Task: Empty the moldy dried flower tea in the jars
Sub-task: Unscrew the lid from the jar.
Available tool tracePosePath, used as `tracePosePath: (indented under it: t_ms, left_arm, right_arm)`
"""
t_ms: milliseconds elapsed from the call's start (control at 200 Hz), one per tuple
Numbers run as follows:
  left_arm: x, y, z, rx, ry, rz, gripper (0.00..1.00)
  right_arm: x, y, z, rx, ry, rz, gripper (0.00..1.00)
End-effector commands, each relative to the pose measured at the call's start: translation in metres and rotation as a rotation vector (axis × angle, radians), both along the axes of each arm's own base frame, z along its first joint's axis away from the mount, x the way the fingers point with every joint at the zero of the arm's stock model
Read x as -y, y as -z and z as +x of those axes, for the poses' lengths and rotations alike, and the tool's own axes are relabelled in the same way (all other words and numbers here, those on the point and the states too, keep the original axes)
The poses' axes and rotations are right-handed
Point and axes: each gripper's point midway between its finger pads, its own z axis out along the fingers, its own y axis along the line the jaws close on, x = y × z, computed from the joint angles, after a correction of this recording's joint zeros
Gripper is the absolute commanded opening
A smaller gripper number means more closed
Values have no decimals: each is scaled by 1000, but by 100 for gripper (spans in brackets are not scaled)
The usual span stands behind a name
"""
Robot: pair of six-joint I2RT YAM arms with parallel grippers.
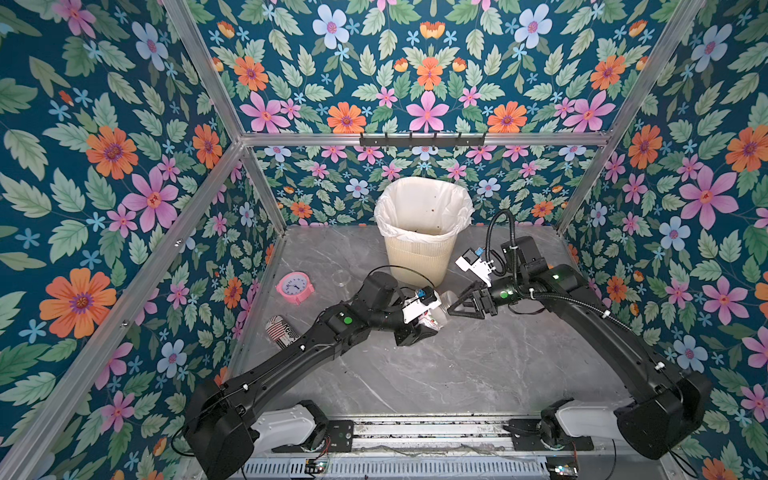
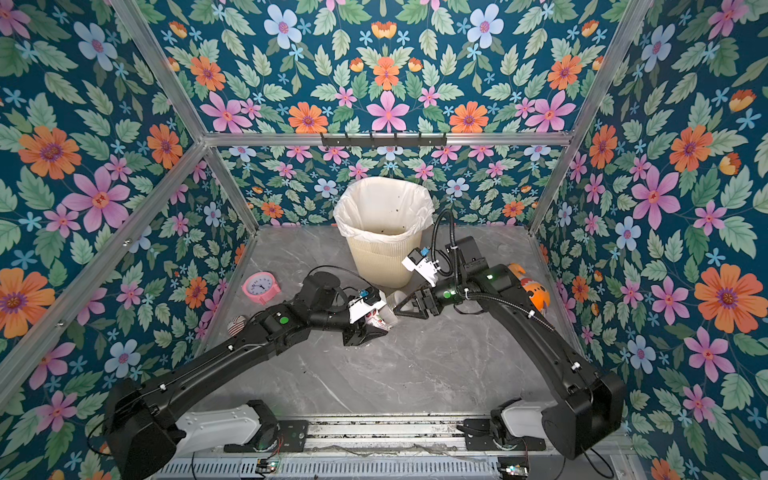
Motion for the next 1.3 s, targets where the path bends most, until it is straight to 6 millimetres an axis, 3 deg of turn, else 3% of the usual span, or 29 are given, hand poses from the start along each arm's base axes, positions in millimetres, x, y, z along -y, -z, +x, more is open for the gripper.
tracePosePath:
  t_ms: [0,70,240,325,480,650,855,1015,1110,1295]
  left_arm:
    - [11,-20,-19,-56,116,-93,54]
    - [12,-20,-20,-66,123,-92,54]
    - [10,-10,-4,-5,54,-49,53]
    - [9,-7,3,28,21,-41,52]
    - [4,-1,19,94,-65,-25,52]
    - [-17,-2,57,258,-287,10,52]
    - [-27,5,79,329,-393,77,52]
    - [-28,9,83,344,-407,99,52]
    - [-31,9,83,350,-414,102,51]
    - [-29,4,79,349,-397,73,51]
  right_arm:
    - [-5,-8,-1,167,-81,51,65]
    - [-4,-8,0,184,-79,52,70]
    - [-7,-22,3,119,-37,76,99]
    - [-10,-27,5,35,-26,79,99]
    - [-8,-17,16,-92,33,30,99]
    - [-1,-6,53,-256,226,-6,97]
    - [-25,-11,75,-326,303,46,96]
    - [-34,7,80,-358,322,-6,89]
    - [-33,9,80,-358,324,-17,83]
    - [-34,13,78,-367,308,-32,81]
